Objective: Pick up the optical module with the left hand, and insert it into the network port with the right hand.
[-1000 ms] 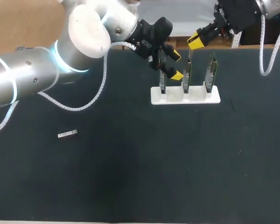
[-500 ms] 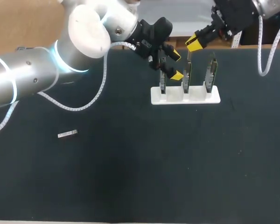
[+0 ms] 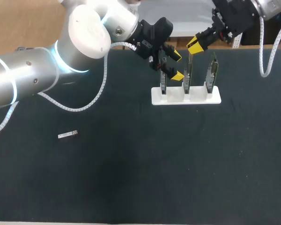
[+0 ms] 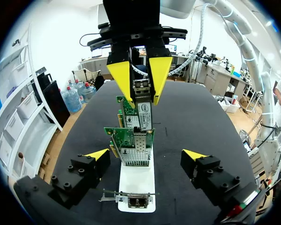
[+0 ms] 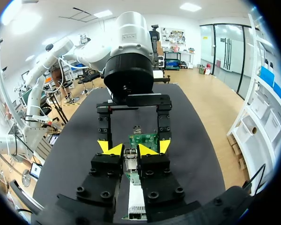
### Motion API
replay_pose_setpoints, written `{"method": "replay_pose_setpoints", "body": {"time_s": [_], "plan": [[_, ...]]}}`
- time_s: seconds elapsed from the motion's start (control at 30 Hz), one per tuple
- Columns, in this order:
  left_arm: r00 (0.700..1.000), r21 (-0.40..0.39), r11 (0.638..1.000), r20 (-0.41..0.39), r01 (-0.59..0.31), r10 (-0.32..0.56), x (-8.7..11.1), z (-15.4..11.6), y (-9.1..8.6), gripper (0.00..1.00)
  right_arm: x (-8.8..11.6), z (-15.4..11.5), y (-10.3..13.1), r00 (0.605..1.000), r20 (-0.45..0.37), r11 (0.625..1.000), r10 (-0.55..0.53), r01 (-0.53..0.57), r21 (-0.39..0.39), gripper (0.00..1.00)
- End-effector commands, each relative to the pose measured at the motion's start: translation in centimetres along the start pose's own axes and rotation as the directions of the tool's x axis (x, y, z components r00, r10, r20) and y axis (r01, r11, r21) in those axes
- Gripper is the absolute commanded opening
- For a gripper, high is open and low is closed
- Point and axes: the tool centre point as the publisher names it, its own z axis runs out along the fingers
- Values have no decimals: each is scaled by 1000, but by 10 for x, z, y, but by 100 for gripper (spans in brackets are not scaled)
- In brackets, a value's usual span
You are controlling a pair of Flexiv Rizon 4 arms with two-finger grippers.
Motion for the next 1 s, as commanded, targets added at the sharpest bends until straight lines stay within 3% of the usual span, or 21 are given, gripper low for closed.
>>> {"method": "replay_pose_setpoints", "body": {"time_s": [0.03, 1.0], "plan": [[1000, 3, 1000, -4, 1, -1, -1, 0, 2, 100, 1, 1, 1, 1000, -3, 1000, -2, 2, 10, 0], [1000, 3, 1000, -4, 1, -1, -1, 0, 2, 100, 0, 0, -3, 998, 12, 997, -64, 64, 48, 0]]}}
